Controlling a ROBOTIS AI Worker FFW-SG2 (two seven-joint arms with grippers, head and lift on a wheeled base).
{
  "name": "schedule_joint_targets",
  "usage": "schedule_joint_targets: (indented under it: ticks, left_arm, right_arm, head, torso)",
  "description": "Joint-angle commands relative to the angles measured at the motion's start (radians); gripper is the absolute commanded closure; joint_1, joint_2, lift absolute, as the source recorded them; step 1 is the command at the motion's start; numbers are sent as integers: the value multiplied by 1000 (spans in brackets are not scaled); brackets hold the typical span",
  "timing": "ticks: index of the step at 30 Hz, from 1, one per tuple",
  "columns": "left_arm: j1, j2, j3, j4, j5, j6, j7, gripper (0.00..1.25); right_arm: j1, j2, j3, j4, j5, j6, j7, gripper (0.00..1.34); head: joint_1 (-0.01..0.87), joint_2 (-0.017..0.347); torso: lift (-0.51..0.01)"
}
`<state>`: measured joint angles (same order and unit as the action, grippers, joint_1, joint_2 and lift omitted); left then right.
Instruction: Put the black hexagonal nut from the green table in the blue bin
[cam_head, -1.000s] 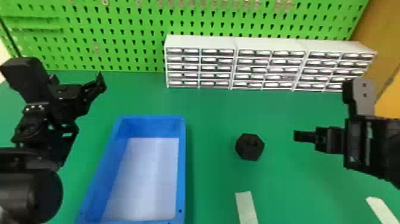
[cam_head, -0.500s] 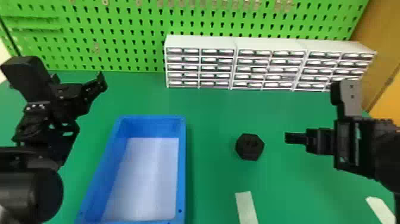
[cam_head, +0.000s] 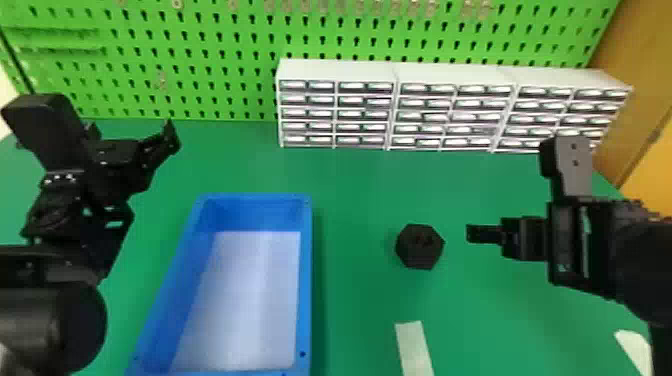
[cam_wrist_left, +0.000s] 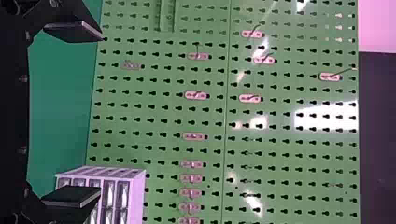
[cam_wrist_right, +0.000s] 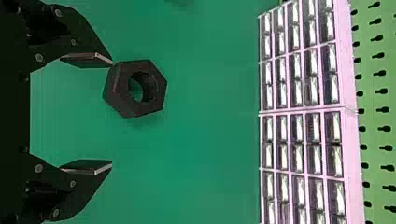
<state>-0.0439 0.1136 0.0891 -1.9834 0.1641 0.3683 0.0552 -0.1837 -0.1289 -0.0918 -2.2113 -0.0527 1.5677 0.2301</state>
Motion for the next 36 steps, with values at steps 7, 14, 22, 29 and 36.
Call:
schedule_joint_targets:
  ticks: [7,14,22,29,36]
  left_arm:
    - [-1,0,0,0,0,0,0,125]
    - [-1,0,1,0,0,0,0,125]
    - [-1,0,0,0,0,0,0,125]
    - [1,0,-2,0,0,0,0,125]
    - [1,0,0,2,0,0,0,125]
  right_arm:
    - [-3,-3,1,5,-9,4,0,492]
    - [-5,-3,3,10,-13,4,0,492]
    - [-7,-5,3,12,-18,4,0,492]
    - [-8,-8,1,13,-19,4,0,492]
    - [-10,-9,1,13,-21,4,0,492]
  head:
    - [692,8]
    - [692,8]
    - [692,8]
    - [692,8]
    - [692,8]
  torso:
    - [-97]
    - [-97]
    - [-97]
    - [-97]
    - [-97]
